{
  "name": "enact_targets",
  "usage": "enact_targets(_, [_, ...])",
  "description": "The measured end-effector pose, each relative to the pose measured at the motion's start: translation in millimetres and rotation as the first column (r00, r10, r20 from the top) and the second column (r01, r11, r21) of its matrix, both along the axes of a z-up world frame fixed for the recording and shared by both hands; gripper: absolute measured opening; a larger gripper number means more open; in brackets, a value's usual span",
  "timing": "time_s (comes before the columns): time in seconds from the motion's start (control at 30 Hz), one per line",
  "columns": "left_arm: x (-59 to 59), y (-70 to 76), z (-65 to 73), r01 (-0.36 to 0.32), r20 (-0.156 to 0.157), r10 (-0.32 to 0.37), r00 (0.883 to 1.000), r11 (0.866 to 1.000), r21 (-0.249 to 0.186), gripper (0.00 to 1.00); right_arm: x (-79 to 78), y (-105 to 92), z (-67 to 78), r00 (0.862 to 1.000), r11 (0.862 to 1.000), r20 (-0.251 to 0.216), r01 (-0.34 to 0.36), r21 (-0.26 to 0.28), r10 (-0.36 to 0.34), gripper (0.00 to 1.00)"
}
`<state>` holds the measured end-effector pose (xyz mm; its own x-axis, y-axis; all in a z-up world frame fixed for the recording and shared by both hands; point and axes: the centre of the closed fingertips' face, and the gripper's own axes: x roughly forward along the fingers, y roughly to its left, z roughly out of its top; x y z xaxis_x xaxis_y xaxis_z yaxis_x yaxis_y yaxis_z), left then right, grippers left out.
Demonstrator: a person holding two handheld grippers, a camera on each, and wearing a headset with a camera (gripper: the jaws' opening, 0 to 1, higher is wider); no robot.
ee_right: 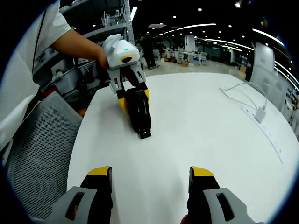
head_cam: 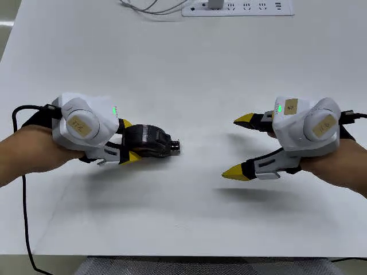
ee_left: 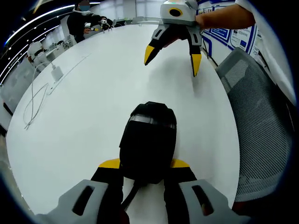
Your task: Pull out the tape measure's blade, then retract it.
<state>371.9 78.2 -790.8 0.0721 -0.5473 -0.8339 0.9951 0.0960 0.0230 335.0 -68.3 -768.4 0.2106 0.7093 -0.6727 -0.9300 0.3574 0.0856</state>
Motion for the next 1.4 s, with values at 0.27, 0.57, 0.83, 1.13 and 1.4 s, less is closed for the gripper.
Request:
enact_targets(0.27, [0.1,-0.2,-0.2,-0.001,0.000,0.001,1.000,1.000,0.001,0.28,12.1,19.5,-4.4,0.998,0.999,0.047,-0.042,0.011,0.042,0.51])
enact_targets(0.57, [0.0,-0.2,0.1,0.003,-0.009,-0.003,1.000,1.000,0.003,0.28,21.5,35.8,-8.8,0.996,0.997,0.055,-0.069,0.025,0.068,0.44])
enact_targets(0.83, [-0.2,-0.3,0.4,0.004,-0.012,-0.004,1.000,1.000,0.001,0.28,23.3,50.2,-14.0,0.994,0.994,0.050,-0.101,0.040,0.099,0.40])
enact_targets(1.13, [-0.5,-0.3,0.1,0.006,-0.014,-0.006,1.000,1.000,0.000,0.28,23.6,64.4,-20.5,0.991,0.991,0.047,-0.124,0.055,0.122,0.35])
enact_targets(1.4, [-0.2,-0.5,-0.1,0.007,-0.015,-0.007,1.000,1.000,0.000,0.28,22.9,76.0,-23.3,0.988,0.987,0.055,-0.149,0.066,0.146,0.29])
